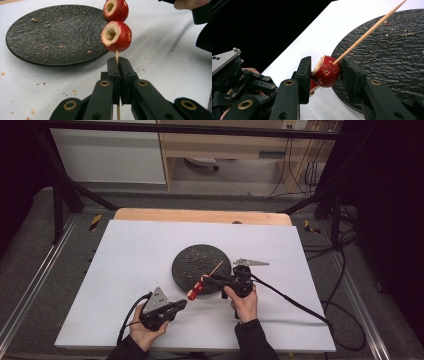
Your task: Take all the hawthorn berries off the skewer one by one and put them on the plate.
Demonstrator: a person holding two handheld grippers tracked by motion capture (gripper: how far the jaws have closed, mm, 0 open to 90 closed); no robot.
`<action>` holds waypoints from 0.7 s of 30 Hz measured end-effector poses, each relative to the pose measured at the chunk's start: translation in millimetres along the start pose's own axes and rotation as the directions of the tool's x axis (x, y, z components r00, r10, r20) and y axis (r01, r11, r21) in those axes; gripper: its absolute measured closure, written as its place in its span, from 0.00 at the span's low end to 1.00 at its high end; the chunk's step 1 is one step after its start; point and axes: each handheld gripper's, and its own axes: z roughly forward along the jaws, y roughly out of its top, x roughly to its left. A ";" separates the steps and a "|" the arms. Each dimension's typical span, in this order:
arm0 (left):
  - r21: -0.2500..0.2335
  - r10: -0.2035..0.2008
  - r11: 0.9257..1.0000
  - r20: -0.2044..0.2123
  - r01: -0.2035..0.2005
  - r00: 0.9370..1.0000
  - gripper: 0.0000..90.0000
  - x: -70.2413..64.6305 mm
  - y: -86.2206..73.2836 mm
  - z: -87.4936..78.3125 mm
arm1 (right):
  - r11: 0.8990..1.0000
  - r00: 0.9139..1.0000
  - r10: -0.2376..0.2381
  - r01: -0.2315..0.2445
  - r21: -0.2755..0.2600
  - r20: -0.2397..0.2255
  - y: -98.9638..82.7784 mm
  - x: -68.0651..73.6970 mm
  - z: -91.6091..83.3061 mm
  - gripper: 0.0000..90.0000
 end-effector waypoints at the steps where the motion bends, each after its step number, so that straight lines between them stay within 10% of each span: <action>1: -0.001 0.001 1.000 0.000 -0.001 1.000 0.98 -0.1 0.0 -0.1 | 1.000 1.000 0.004 -0.004 0.002 -0.005 0.1 -0.1 0.2 0.70; 21: -0.027 0.010 1.000 0.002 -0.009 1.000 0.98 0.6 -1.1 -4.9 | 0.999 0.998 0.047 -0.047 0.006 -0.041 12.9 -4.4 -5.8 0.76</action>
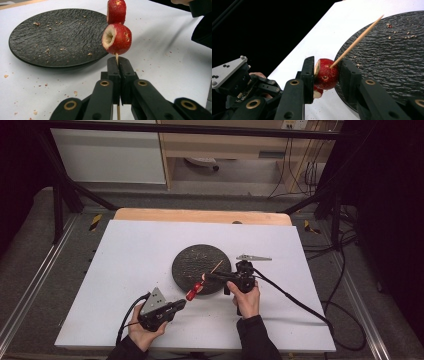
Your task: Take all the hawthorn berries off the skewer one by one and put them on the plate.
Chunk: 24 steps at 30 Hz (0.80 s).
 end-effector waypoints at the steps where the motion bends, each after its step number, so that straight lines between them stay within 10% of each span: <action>1: -0.002 0.002 1.000 0.000 -0.002 1.000 0.98 0.3 -0.2 -0.6 | 1.000 1.000 0.003 -0.003 -0.001 0.001 1.3 -0.2 -0.6 0.76; 24: -0.012 0.006 1.000 -0.022 -0.006 1.000 0.98 11.7 -7.4 -14.6 | 0.994 0.998 0.016 -0.009 -0.105 0.065 44.6 -11.7 -19.3 0.78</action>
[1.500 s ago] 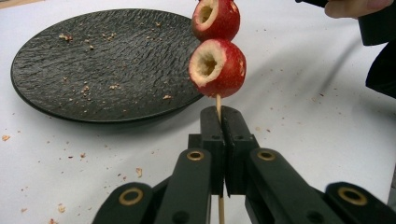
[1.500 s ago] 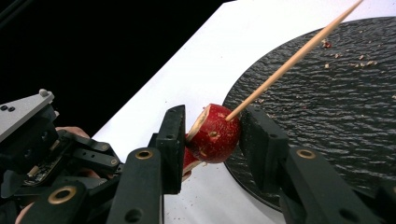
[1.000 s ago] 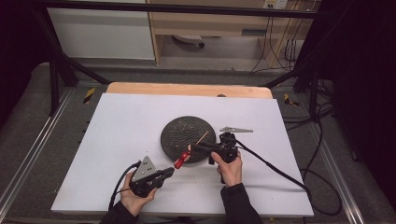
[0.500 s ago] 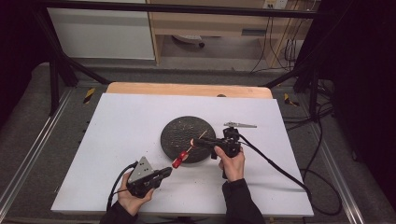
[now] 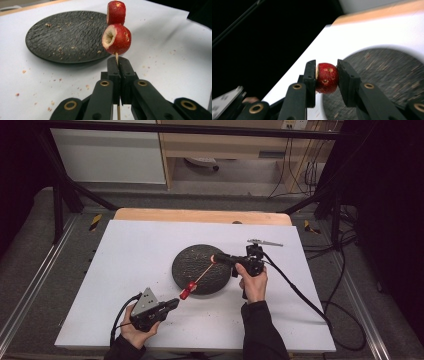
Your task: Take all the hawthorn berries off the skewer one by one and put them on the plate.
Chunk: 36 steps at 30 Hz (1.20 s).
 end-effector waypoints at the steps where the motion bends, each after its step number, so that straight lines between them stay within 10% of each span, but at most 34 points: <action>1: 0.004 -0.001 1.000 -0.002 0.001 1.000 0.98 1.0 -0.4 -0.3 | 1.000 1.000 0.001 -0.001 -0.013 0.002 3.6 -1.5 -2.1 0.78; 12: -0.015 -0.021 1.000 -0.024 0.021 0.999 0.98 7.2 1.4 -6.2 | 1.000 0.992 -0.025 0.026 -0.006 0.127 13.7 -18.1 8.1 0.78; 25: -0.027 -0.066 0.998 -0.067 0.064 0.996 0.98 16.4 2.9 -10.2 | 0.987 0.976 -0.044 0.010 0.161 0.213 -26.7 -43.5 64.8 0.78; 36: -0.013 -0.074 0.997 -0.067 0.073 0.995 0.98 17.0 2.2 -7.2 | 0.970 0.964 -0.082 0.020 0.241 0.252 -42.2 -49.4 76.5 0.77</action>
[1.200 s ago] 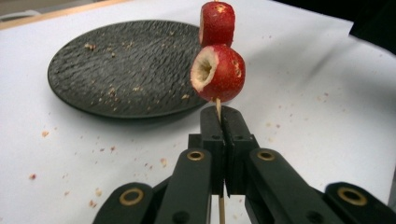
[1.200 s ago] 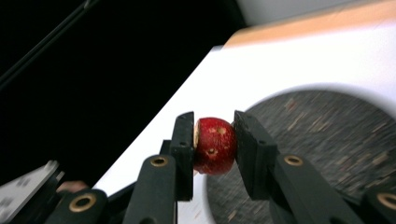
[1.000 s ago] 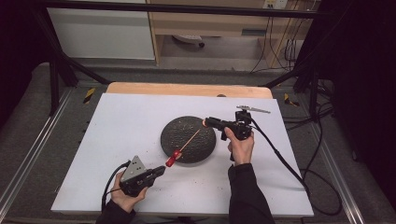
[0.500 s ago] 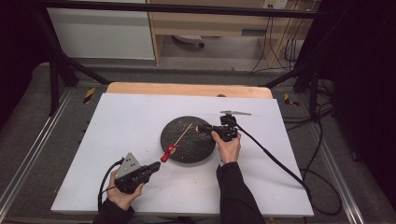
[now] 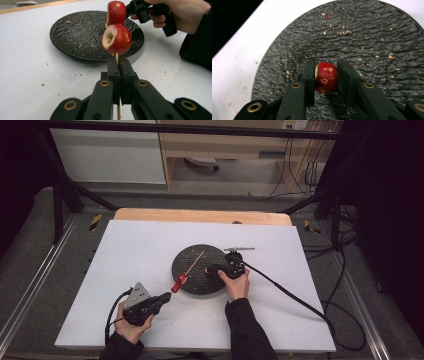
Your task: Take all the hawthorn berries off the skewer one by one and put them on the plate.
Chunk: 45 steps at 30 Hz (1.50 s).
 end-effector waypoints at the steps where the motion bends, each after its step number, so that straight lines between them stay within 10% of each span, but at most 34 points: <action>1: 0.001 0.000 1.000 0.001 0.000 1.000 0.98 -0.2 0.0 0.3 | 1.000 1.000 -0.002 0.002 0.004 0.004 -0.4 0.1 0.2 0.76; 21: -0.001 0.005 1.000 0.002 -0.005 1.000 0.98 -4.6 2.0 2.0 | 0.980 0.983 -0.168 0.160 -0.115 -0.069 -3.2 36.8 -56.8 0.10; 33: 0.001 0.024 1.000 0.023 -0.024 0.999 0.98 -17.0 8.2 11.5 | 0.977 0.975 -0.179 0.160 -0.139 -0.131 -24.9 55.6 -73.2 0.07; 45: -0.014 0.066 0.998 0.072 -0.065 0.995 0.98 -41.1 18.1 22.4 | 0.976 0.962 -0.168 0.131 -0.177 -0.214 -34.1 63.5 -77.8 0.27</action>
